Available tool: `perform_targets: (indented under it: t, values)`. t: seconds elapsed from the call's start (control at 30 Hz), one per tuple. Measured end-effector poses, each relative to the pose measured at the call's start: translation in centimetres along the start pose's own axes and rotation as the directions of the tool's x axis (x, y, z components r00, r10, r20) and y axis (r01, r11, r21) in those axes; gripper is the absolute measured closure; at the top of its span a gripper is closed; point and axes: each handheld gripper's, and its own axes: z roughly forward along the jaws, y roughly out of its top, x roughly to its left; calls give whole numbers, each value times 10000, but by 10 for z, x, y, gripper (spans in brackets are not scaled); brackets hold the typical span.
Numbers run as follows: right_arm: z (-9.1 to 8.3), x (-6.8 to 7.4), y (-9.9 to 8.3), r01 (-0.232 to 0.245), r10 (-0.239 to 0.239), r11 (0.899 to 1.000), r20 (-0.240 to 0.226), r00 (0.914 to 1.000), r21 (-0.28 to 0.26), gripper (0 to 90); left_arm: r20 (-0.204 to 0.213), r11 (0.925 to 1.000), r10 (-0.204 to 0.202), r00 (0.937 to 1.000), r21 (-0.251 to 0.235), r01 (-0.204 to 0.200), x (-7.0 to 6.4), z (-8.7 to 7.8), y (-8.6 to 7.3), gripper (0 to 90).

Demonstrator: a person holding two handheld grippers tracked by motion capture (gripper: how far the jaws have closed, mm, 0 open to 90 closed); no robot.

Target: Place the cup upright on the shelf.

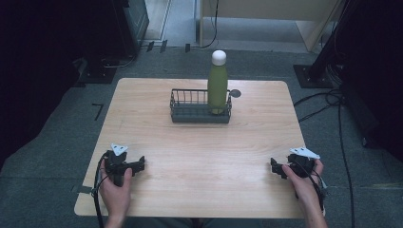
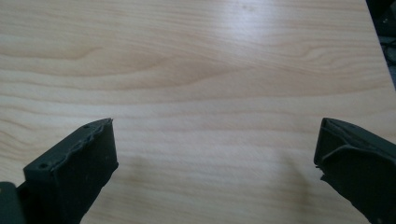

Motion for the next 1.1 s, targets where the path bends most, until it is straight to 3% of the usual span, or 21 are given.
perform_targets:
  t: [0.17, 0.33, 0.57, 0.73, 0.87, 1.1]
  values:
    - [-4, -7, -10, 73, -75, 9999, 154, 9999, 149, 0, -1, 10000, 1, 10000, -1, -1, 0, 0, 0, 0]
    - [-11, -11, -19, -105, 105, 9999, 35, 9999, 53, 0, 0, 10000, 0, 10000, -3, 0, 0, 0, 0, 0]
    - [-22, -15, -31, 14, -13, 10000, -98, 10000, 78, 0, 0, 10000, 1, 10000, -3, -1, 0, 0, 0, 0]
    - [-25, -16, -34, -57, 58, 10000, -40, 10000, 74, 0, -3, 10000, 0, 10000, -2, 0, 0, 0, 0, 0]
    - [-26, -16, -35, -359, 358, 9993, 278, 9990, 52, 0, -1, 10000, -1, 10000, -8, 1, 0, 0, 0, 0]
    - [-25, -16, -34, -394, 392, 9992, 297, 9988, 57, 0, 1, 10000, 1, 10000, -5, -1, 0, 0, 0, 0]
